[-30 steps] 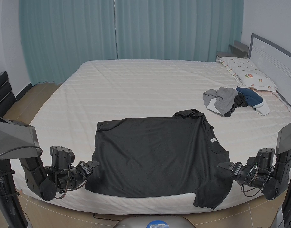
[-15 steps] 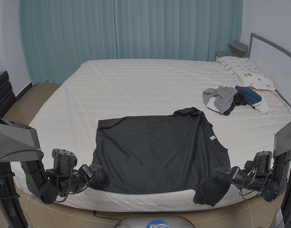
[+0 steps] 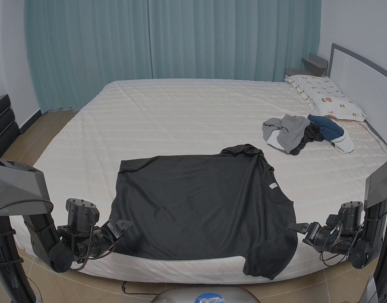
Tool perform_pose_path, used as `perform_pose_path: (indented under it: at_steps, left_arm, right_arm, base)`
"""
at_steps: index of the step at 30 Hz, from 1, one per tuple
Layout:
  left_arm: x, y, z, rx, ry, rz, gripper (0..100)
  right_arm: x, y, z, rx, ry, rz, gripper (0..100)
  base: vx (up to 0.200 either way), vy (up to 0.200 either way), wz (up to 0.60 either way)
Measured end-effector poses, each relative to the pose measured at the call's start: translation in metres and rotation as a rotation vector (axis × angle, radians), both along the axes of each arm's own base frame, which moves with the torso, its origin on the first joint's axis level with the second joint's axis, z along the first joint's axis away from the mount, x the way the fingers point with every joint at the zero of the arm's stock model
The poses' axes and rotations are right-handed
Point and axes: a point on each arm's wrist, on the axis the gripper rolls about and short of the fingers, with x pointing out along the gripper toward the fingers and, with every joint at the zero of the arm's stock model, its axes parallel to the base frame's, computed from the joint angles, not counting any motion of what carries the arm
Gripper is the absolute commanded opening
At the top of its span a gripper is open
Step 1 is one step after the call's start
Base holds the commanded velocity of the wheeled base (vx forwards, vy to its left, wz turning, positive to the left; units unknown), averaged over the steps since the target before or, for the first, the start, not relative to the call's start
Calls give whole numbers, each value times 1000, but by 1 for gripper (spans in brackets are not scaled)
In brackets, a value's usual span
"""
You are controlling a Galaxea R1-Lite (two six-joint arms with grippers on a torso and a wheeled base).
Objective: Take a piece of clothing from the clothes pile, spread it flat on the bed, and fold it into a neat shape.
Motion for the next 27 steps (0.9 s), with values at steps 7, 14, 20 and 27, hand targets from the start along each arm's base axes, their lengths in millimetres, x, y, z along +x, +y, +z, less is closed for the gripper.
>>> perform_pose_path:
  at_steps: [7, 14, 20, 27]
  left_arm:
    - [-12, 23, -3, 14, 13, 73, 100]
    - [-19, 32, -15, 36, 28, 95, 100]
    - [-18, 32, -25, 44, -5, 90, 100]
    - [-18, 30, -35, 57, 3, 68, 100]
  right_arm:
    - [-2, 1, -1, 0, 8, 3, 100]
    - [-3, 1, -1, 0, 16, 6, 100]
    - [-4, 2, -2, -1, 21, 7, 100]
    - [-3, 2, -2, -2, 19, 9, 100]
  base:
    - [0, 0, 0]
    - [0, 0, 0]
    - [0, 0, 0]
    - [0, 0, 0]
